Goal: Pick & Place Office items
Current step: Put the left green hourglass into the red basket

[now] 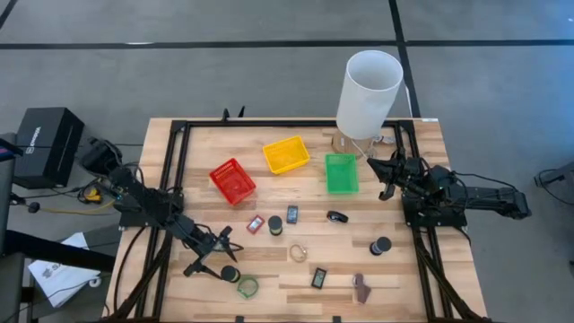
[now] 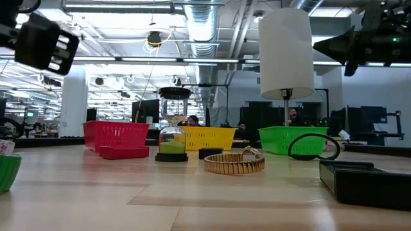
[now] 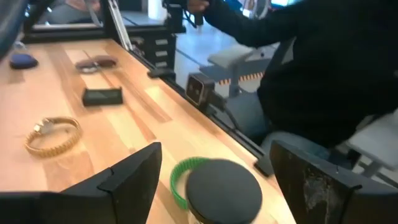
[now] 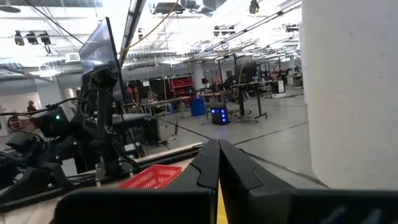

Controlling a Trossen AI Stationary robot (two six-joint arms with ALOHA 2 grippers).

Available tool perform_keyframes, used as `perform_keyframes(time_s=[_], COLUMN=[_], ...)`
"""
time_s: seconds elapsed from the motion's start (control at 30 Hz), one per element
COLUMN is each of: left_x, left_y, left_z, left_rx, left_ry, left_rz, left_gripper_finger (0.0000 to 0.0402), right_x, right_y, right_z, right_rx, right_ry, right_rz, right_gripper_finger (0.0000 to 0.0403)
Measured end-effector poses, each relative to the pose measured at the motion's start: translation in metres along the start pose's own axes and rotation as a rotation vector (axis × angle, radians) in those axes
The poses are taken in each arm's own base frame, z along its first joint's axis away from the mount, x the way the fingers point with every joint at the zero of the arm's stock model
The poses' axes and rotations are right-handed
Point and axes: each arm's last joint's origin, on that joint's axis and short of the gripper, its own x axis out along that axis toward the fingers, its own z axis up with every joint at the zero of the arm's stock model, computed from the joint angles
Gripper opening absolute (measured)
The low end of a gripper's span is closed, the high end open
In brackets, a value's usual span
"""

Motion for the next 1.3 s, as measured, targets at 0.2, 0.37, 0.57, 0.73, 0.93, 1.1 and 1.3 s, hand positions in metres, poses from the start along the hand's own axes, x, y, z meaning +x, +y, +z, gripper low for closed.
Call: perform_keyframes(time_s=[0.2, 0.37, 0.57, 0.73, 0.93, 1.1, 1.3], left_x=[0.001, 0.001, 0.002, 0.008, 0.025, 0.028, 0.022], left_y=[0.001, 0.001, 0.001, 0.002, 0.002, 0.001, 0.001], left_z=[-0.002, -0.002, -0.003, -0.009, -0.007, -0.009, 0.002], left_rx=[0.000, 0.000, 0.000, -0.002, -0.005, -0.004, 0.154], left_ry=[0.011, 0.011, 0.015, 0.062, 0.083, 0.098, 0.041], left_rz=[0.024, 0.027, 0.028, 0.032, 0.007, -0.006, 0.012], left_gripper_finger=[0.0307, 0.0310, 0.0309, 0.0309, 0.0309, 0.0308, 0.0308], right_x=[0.000, 0.000, 0.000, 0.000, 0.000, 0.000, 0.000], right_y=[0.000, 0.000, 0.000, 0.000, 0.000, 0.000, 0.000], right_z=[0.000, 0.000, 0.000, 0.000, 0.000, 0.000, 0.000], right_rx=[0.000, 0.000, 0.000, 0.000, 0.000, 0.000, 0.000], right_ry=[0.000, 0.000, 0.000, 0.000, 0.001, 0.001, 0.001], right_rz=[0.000, 0.000, 0.000, 0.000, 0.000, 0.000, 0.000], right_gripper_finger=[0.0000, 0.0000, 0.0000, 0.0000, 0.0000, 0.0000, 0.0000])
